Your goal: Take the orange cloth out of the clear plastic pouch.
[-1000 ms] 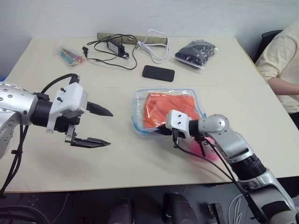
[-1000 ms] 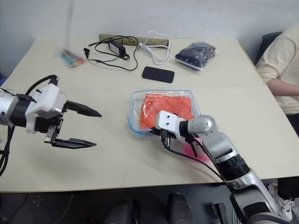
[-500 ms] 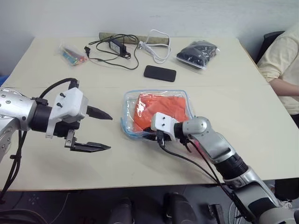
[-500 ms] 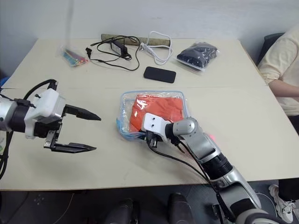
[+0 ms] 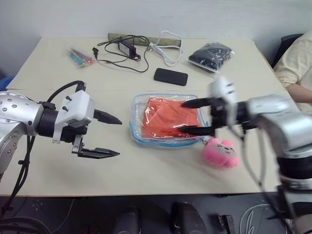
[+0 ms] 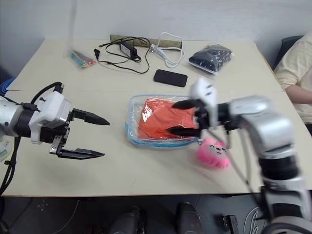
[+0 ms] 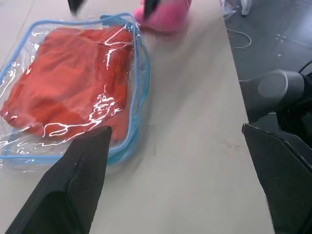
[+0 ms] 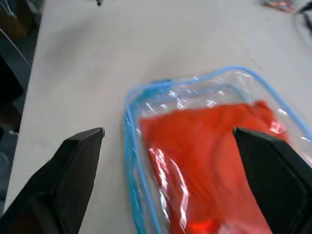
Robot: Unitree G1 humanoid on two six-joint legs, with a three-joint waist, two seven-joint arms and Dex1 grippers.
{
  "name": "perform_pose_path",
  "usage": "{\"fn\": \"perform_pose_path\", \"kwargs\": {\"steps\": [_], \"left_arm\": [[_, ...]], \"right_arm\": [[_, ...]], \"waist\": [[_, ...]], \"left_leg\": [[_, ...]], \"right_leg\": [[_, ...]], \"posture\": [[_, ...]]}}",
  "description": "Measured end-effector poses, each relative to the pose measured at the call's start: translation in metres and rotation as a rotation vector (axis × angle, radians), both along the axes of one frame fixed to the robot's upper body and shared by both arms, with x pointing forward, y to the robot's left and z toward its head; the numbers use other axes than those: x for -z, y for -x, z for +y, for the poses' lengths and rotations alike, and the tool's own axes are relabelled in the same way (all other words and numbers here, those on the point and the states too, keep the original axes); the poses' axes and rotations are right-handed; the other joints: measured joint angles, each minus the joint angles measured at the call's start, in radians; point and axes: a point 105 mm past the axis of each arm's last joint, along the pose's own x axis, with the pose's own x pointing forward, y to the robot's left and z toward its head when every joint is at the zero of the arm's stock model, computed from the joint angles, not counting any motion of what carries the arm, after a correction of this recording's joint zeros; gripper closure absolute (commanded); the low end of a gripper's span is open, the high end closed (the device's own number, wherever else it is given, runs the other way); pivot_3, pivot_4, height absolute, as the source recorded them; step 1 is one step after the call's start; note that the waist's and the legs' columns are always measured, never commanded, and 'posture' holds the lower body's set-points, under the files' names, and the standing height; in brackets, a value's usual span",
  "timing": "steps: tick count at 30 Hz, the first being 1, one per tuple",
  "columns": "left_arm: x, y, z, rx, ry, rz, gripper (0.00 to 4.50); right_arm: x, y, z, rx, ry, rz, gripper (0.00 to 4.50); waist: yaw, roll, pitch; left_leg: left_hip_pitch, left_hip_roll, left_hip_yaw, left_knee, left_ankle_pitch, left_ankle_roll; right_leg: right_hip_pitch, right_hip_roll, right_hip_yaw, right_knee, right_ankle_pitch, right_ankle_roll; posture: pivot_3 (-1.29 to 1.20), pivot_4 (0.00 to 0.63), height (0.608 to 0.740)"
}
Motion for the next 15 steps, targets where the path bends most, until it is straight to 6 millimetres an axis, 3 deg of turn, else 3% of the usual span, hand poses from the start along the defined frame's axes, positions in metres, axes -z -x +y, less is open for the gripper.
{"fn": "perform_pose_path", "kwargs": {"steps": [3, 7, 10, 15], "left_arm": [[0.000, 0.000, -0.003, 0.000, 0.036, 0.010, 0.00], [0.005, 0.003, -0.010, 0.014, 0.065, 0.027, 0.00], [0.008, 0.003, -0.014, 0.016, 0.085, 0.027, 0.00], [0.012, -0.001, -0.018, 0.004, 0.109, 0.022, 0.00]], "right_arm": [[0.014, -0.001, -0.040, 0.078, 0.055, 0.034, 0.04], [0.073, 0.012, -0.099, 0.196, 0.119, 0.223, 0.04], [0.094, 0.023, -0.108, 0.191, 0.128, 0.282, 0.04], [0.103, 0.027, -0.111, 0.191, 0.134, 0.284, 0.04]], "waist": [[0.000, -0.001, 0.000], [0.002, -0.001, 0.000], [-0.005, 0.000, 0.000], [-0.003, 0.001, 0.000]], "left_leg": [[0.001, 0.000, 0.001, 0.000, 0.000, 0.000], [0.001, 0.000, 0.002, 0.000, 0.000, 0.000], [0.003, 0.000, 0.004, 0.001, 0.000, 0.000], [0.007, 0.001, 0.004, 0.001, 0.001, -0.001]], "right_leg": [[0.001, 0.001, 0.001, -0.001, 0.001, 0.001], [0.001, 0.000, 0.001, -0.001, 0.001, 0.001], [0.001, 0.000, 0.003, -0.001, 0.001, 0.001], [0.003, 0.000, 0.004, -0.001, 0.001, 0.001]], "posture": [[0.00, 0.150, 0.740], [0.00, 0.150, 0.740], [0.00, 0.150, 0.740], [0.00, 0.150, 0.740]]}}
